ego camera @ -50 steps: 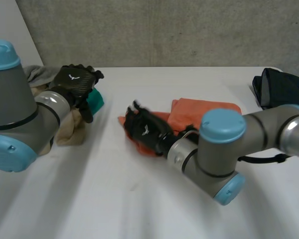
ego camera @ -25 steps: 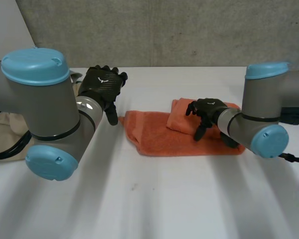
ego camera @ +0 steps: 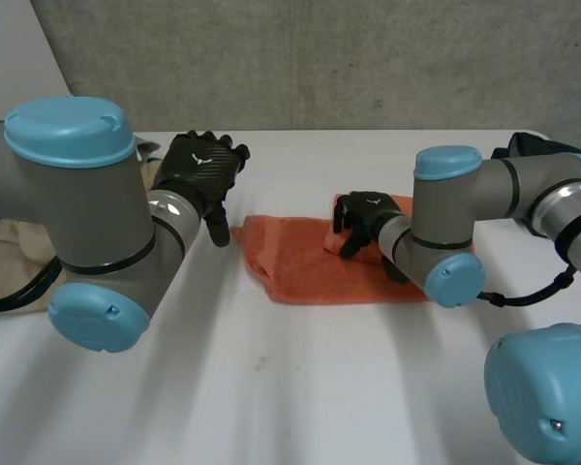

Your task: Fold the laundry.

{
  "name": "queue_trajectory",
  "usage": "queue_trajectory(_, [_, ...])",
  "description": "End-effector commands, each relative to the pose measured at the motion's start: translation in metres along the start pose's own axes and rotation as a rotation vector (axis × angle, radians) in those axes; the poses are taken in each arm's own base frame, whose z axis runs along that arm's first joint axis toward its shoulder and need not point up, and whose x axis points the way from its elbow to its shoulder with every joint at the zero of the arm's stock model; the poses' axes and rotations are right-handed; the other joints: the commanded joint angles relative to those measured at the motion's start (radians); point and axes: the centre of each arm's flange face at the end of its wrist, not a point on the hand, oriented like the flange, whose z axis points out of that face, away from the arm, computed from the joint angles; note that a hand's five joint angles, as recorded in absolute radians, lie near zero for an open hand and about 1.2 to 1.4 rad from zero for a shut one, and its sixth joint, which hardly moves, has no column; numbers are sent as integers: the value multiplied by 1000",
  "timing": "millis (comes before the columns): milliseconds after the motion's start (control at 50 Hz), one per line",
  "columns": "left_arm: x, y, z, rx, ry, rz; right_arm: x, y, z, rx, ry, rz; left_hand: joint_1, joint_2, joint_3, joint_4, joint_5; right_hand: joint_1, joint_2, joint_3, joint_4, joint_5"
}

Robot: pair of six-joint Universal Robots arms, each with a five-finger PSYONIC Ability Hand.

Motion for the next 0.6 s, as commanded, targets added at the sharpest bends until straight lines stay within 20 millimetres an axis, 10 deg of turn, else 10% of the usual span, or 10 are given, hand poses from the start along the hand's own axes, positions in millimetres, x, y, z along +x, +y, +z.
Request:
queue_trajectory(20, [-5,2,2,-6,-11,-2,-6,-14,0,56,14,-64,-20,-32,-36,-24,-47,519,515,519,522,520])
queue_trajectory(180, [-19,-4,2,10,-47,-9,-59,-55,-38,141,-121,-157,-20,-32,-36,-24,-47,519,515,519,522,520])
queue_trajectory(340, [-30,-9,1,21,-72,-15,-115,-24,-66,128,-330,-163,-20,-32,-36,-24,-47,519,515,519,522,520])
queue_trajectory(460, [-26,-4,1,10,-63,-8,-120,-5,-69,120,-336,-195,-20,-32,-36,-24,-47,519,515,519,522,520])
queue_trajectory(520, [-19,-1,5,6,-47,-3,-108,-16,-69,130,-277,-212,-20,-32,-36,-24,-47,-622,-626,-621,-619,-620])
queue_trajectory(600, [-8,-7,9,33,-32,0,-79,-47,-80,140,-168,-184,-20,-32,-36,-24,-47,-703,-707,-702,-700,-701])
